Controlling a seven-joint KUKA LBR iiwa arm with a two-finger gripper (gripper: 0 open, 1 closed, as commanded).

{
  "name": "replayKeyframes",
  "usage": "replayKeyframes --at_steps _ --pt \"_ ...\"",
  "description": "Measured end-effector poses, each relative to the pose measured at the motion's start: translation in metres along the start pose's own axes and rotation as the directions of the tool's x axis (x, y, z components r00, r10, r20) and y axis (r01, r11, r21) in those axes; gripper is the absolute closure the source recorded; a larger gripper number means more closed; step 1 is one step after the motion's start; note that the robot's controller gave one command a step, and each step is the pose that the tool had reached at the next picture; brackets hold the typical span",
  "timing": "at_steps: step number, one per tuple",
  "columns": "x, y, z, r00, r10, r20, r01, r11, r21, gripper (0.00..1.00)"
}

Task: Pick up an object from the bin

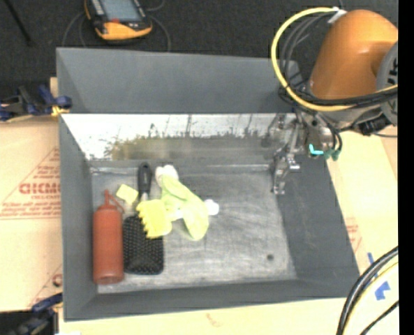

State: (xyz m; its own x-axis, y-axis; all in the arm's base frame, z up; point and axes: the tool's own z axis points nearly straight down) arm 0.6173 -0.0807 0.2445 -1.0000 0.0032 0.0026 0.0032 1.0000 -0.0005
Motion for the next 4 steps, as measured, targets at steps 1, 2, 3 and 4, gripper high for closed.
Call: replayKeyframes --at_steps 1,2,3,4 --pt "-0.001 0.0 -0.004 1.0 -0.001 0.008 0.001 1.0 0.002 0.0" --pt "-0.001 0.001 -0.003 1.0 0.0 0.009 0.0 1.0 0.002 0.0" --pt "-0.011 0.012 0.038 0.996 -0.087 0.002 0.087 0.996 0.001 0.0" --pt "-0.021 0.033 0.063 0.955 -0.296 0.012 0.296 0.955 0.004 0.0"
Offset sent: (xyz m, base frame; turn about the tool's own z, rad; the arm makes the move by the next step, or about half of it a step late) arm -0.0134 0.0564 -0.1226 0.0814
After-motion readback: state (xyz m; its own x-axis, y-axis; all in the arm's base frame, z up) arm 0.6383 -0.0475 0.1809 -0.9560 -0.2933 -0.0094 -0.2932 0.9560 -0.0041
